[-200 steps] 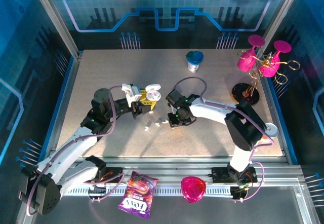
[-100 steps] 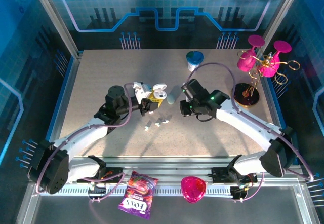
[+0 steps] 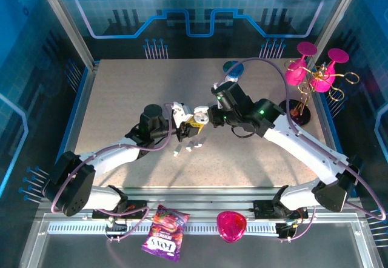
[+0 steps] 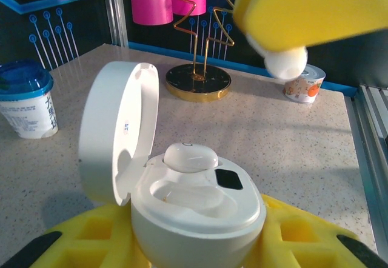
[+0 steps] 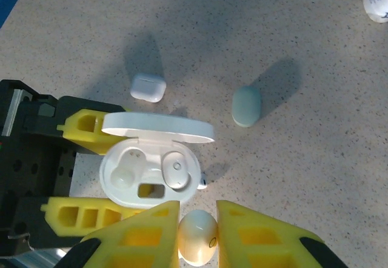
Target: Insert the wireless bluetooth earbuds into the charging case
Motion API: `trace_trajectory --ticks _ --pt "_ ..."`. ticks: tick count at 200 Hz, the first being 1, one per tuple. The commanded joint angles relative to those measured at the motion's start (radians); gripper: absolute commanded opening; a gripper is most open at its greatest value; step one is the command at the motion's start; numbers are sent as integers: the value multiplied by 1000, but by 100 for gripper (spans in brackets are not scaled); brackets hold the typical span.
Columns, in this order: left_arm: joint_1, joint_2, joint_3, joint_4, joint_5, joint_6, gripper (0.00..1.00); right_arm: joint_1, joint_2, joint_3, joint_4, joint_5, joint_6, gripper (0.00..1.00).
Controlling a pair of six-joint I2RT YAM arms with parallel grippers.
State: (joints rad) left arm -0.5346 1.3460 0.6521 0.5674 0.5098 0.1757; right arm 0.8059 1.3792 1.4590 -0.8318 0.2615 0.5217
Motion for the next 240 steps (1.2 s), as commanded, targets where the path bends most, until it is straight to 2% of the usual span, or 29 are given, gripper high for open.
trace_trajectory --ticks 1,212,240 --pt "-16 10 39 57 -16 11 31 19 33 37 -1 10 -18 18" --pt "-39 33 49 84 -33 -8 31 44 150 87 45 -17 -34 17" --pt "-40 33 49 85 -38 -13 31 44 140 84 46 -31 -29 20"
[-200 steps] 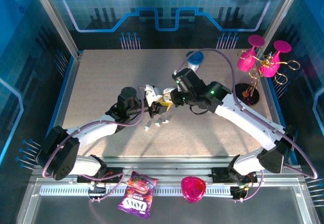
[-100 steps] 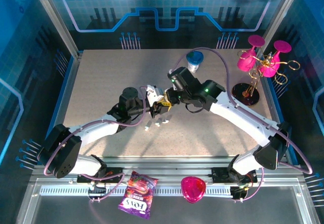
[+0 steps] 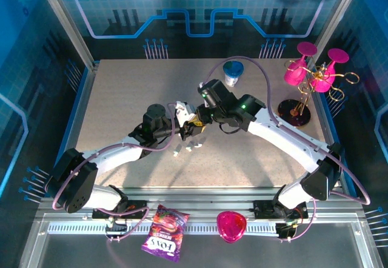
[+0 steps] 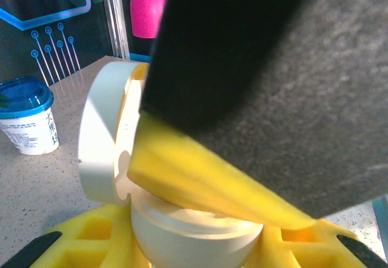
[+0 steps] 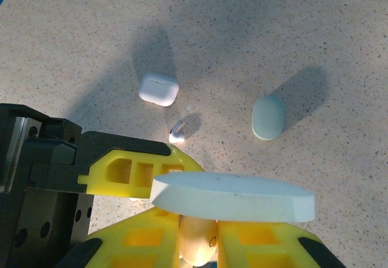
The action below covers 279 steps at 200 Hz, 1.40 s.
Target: Insert the wireless bluetooth earbuds into the charging case
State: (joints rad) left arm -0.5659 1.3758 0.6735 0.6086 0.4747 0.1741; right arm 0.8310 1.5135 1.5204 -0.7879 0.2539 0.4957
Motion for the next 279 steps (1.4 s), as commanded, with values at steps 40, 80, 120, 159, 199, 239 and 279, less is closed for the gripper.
trace_trajectory --ticks 40,80,120,159,199,239,279 --pt "-8 6 28 48 -3 -18 31 20 -16 10 8 -28 4 27" --pt "-9 12 31 45 -2 -18 31 19 -37 -8 28 -52 15 29" --pt "-8 20 34 47 -1 -19 31 16 -58 -27 54 -83 33 33" --pt "-9 16 35 48 -2 -16 31 8 -63 -40 59 -90 41 37" --pt "-6 8 8 91 -9 -22 32 -12 -141 -102 94 -67 56 46" --pt "4 1 -7 106 8 -21 32 -69 -278 -211 146 -85 81 51" --pt "6 -16 -35 111 113 77 33 -152 -346 -235 159 -136 102 53"
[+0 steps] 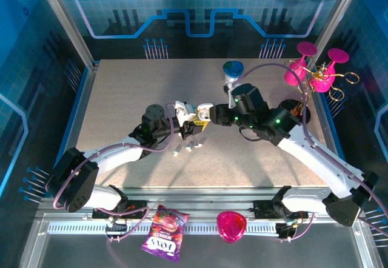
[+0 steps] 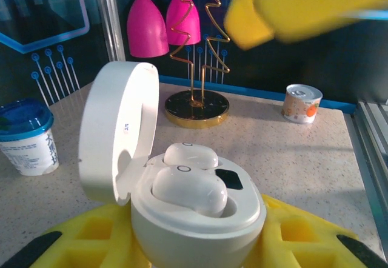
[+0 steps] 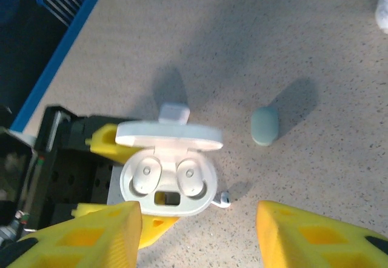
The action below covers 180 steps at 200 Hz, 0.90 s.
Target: Insert the wireless bluetooth earbuds into the charging case
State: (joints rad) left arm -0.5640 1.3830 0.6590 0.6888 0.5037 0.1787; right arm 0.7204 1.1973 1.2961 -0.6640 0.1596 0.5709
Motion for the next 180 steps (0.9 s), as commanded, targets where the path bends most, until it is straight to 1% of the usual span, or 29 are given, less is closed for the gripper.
trace_trajectory --ticks 1,15,33,64,92,132,180 --pt "4 -24 -20 29 87 76 33 -43 -30 -11 35 -42 27 53" --pt "4 -38 -21 3 113 115 34 -74 -29 -5 36 -70 30 54" --pt "4 -57 -7 -72 146 171 33 -115 -7 14 32 -125 26 54" --pt "6 -77 -4 -84 168 183 32 -140 69 78 -14 -170 -19 54" --pt "6 -79 -1 -71 152 167 31 -140 118 110 -37 -219 -50 55" --pt "4 -81 -12 -2 103 122 31 -130 125 81 -43 -269 -60 57" --pt "4 -63 -3 37 70 70 30 -111 86 25 -70 -266 -73 58"
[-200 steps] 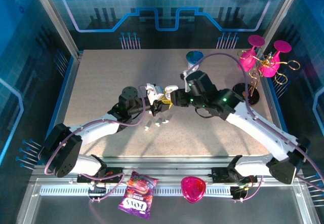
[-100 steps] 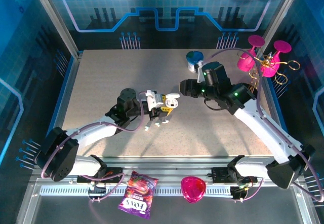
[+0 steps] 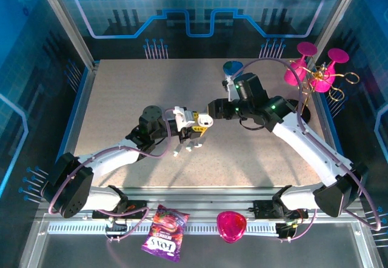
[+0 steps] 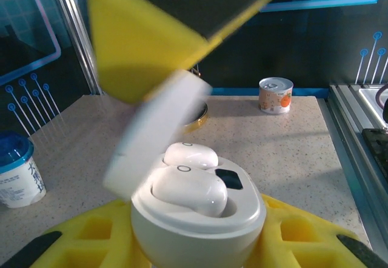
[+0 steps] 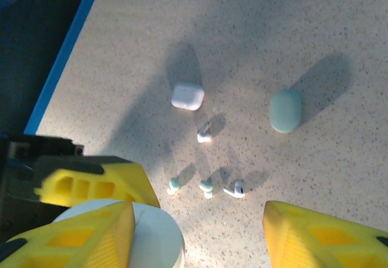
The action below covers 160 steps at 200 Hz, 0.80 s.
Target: Insert the wireless bluetooth earbuds into the charging case
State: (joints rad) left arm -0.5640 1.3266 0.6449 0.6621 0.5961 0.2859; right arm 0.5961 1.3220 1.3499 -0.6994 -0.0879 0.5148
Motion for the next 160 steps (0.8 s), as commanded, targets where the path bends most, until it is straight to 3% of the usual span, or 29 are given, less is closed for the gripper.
trace_trajectory --ticks 1,34,73,93,142,160 --pt "4 -6 12 63 -23 -40 30 13 -41 -31 -34 -19 -16 58" --pt "5 16 26 84 -27 -70 30 -8 -108 -97 45 -45 39 60" --pt "4 50 8 260 -17 -168 30 -136 -201 -321 415 -387 322 62" --pt "5 63 19 297 -18 -192 30 -160 -216 -408 588 -500 469 62" --pt "4 85 53 352 -8 -234 30 -162 -192 -595 1059 -603 833 60" --pt "4 86 60 355 -8 -237 30 -161 -179 -626 1149 -607 898 59"
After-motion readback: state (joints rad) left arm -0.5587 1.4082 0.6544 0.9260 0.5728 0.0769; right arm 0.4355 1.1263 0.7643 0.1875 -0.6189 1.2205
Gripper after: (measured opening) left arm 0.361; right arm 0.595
